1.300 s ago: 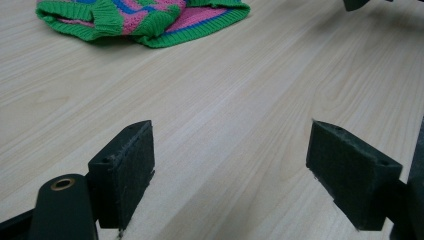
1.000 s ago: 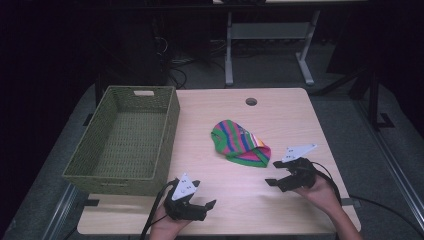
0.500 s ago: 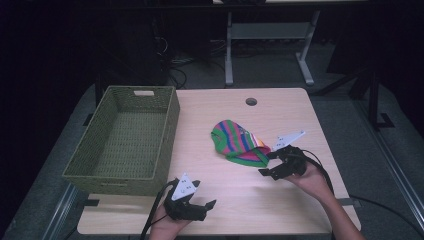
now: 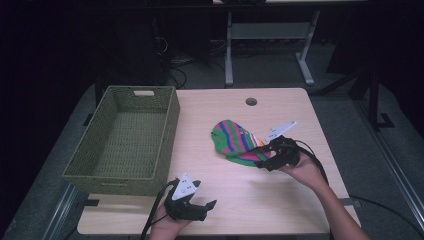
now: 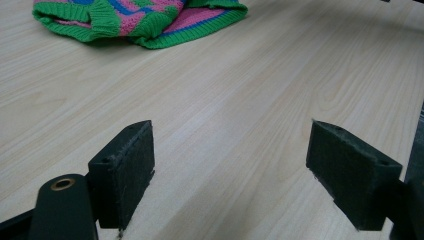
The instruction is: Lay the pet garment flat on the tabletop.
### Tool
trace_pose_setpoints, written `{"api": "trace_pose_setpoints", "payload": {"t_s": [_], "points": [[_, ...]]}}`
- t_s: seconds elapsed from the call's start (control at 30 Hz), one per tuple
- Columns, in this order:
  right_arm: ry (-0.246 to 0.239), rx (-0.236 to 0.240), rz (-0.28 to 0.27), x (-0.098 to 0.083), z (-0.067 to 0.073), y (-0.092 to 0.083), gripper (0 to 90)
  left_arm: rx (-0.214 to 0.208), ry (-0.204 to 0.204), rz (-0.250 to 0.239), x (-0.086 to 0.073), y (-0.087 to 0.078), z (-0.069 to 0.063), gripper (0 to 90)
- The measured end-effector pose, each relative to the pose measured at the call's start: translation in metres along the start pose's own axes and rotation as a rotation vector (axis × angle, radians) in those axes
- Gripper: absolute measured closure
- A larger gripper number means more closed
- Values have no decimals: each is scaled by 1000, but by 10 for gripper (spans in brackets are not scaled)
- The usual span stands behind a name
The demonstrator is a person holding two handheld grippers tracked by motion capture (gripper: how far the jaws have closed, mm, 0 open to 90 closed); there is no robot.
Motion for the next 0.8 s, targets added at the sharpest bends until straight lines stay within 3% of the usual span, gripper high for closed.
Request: {"api": "trace_pose_setpoints", "payload": {"t_s": [0.8], "points": [[-47, -3, 46, 34, -1, 19, 277, -2, 10, 0, 1, 1, 0, 189]]}}
Point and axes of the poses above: each handheld gripper's, and its own axes: y roughly forward along the jaws, x roughly out of its top, z roughly to its left, the point moved 1 cm from there along y, roughly forward along the jaws, and after that the axes turned 6 degrees about z, right-handed, at the moved point
